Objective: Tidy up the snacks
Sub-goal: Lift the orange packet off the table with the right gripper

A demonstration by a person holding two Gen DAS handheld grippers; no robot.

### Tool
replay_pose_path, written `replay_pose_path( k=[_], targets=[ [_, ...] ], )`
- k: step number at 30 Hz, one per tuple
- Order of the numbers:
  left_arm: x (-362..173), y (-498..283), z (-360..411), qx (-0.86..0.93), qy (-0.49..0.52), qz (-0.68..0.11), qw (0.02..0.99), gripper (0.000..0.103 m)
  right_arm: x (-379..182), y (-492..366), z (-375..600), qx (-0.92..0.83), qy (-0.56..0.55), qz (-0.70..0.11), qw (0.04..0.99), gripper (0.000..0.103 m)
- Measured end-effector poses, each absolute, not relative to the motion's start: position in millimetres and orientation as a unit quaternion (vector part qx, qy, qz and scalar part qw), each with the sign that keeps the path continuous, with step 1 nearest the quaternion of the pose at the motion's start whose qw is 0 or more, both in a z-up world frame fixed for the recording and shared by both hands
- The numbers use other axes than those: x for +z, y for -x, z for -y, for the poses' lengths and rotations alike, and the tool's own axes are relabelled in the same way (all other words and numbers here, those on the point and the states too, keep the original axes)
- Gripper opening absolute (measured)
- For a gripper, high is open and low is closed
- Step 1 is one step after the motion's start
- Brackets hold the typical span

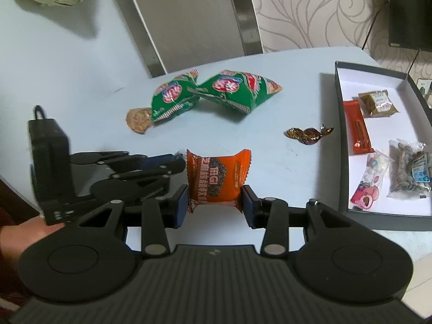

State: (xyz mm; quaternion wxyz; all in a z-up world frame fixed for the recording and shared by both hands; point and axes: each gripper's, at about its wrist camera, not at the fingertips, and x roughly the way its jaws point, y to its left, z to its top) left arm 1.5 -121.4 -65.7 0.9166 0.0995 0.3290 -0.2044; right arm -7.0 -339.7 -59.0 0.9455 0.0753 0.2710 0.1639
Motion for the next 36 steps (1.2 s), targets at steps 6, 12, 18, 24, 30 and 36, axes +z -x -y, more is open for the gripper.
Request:
replay_pose_path(
  k=[6,12,18,24,30,36],
  targets=[
    [-58,-2,125,-0.208,-0.097,-0.320,0.919,0.017,-48,20,339,0.170,-0.075,-0.254,0.949,0.047],
    [-50,-2,131,-0.213,-0.097,-0.311,0.921,0.017,-40,29,344,0.166,-0.080,-0.242,0.953,0.047],
    [-48,-3,139,-0.217,-0.098,-0.311,0.920,0.017,-38,33,348,0.167,-0.085,-0.237,0.953,0.047],
    [-47,-5,150,-0.223,-0.102,-0.310,0.919,0.017,-38,34,352,0.168,-0.090,-0.234,0.953,0.047],
    [-42,-8,163,-0.235,-0.103,-0.303,0.918,0.017,-35,33,362,0.159,-0.096,-0.230,0.955,0.047],
    [-38,-12,179,-0.247,-0.107,-0.297,0.916,0.017,-32,33,375,0.149,-0.103,-0.225,0.957,0.047]
  ],
)
